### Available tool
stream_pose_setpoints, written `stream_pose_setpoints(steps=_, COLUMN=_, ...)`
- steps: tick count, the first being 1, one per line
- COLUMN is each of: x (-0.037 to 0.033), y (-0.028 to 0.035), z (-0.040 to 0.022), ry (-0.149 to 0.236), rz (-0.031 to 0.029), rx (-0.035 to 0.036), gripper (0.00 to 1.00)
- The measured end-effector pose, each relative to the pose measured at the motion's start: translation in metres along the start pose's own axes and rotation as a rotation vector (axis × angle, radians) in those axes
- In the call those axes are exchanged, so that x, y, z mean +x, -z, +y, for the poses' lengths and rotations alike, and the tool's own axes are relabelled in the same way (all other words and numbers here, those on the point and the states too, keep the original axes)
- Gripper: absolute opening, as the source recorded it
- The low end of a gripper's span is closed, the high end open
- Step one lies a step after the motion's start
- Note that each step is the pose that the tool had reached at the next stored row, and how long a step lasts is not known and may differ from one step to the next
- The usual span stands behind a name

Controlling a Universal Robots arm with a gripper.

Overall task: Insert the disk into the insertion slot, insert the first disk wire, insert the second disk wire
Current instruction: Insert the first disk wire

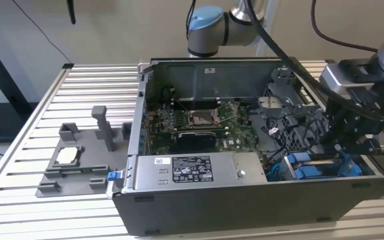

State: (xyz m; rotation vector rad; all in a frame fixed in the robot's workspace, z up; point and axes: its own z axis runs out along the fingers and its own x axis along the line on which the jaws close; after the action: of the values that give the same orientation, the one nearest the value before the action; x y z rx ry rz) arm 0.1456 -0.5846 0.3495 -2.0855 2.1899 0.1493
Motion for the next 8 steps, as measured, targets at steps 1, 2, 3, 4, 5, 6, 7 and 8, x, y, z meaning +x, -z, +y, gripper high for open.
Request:
stream_pose_setpoints(steps=1, x=-0.0006, y=0.0045, z=0.0, ry=0.0, rz=0.0001, rx=0.0, gripper=0.27)
stream_pose_setpoints(steps=2, x=-0.0012, y=0.0085, z=0.0, ry=0.0, rz=-0.0001, rx=0.0, gripper=0.27)
stream_pose_setpoints(steps=3, x=-0.0018, y=0.0123, z=0.0, ry=0.0, rz=0.0001, rx=0.0, gripper=0.27)
stream_pose_setpoints(steps=4, x=-0.0023, y=0.0155, z=0.0, ry=0.0, rz=0.0, rx=0.0, gripper=0.27)
stream_pose_setpoints(steps=5, x=-0.0028, y=0.0188, z=0.0001, ry=0.0, rz=0.0001, rx=0.0, gripper=0.27)
stream_pose_setpoints(steps=6, x=-0.0034, y=0.0223, z=0.0002, ry=0.0, rz=0.0001, rx=0.0, gripper=0.27)
stream_pose_setpoints(steps=7, x=-0.0038, y=0.0253, z=0.0005, ry=0.0, rz=-0.0001, rx=0.0, gripper=0.27)
stream_pose_setpoints(steps=8, x=-0.0042, y=0.0279, z=0.0008, ry=0.0, rz=0.0, rx=0.0001, gripper=0.27)
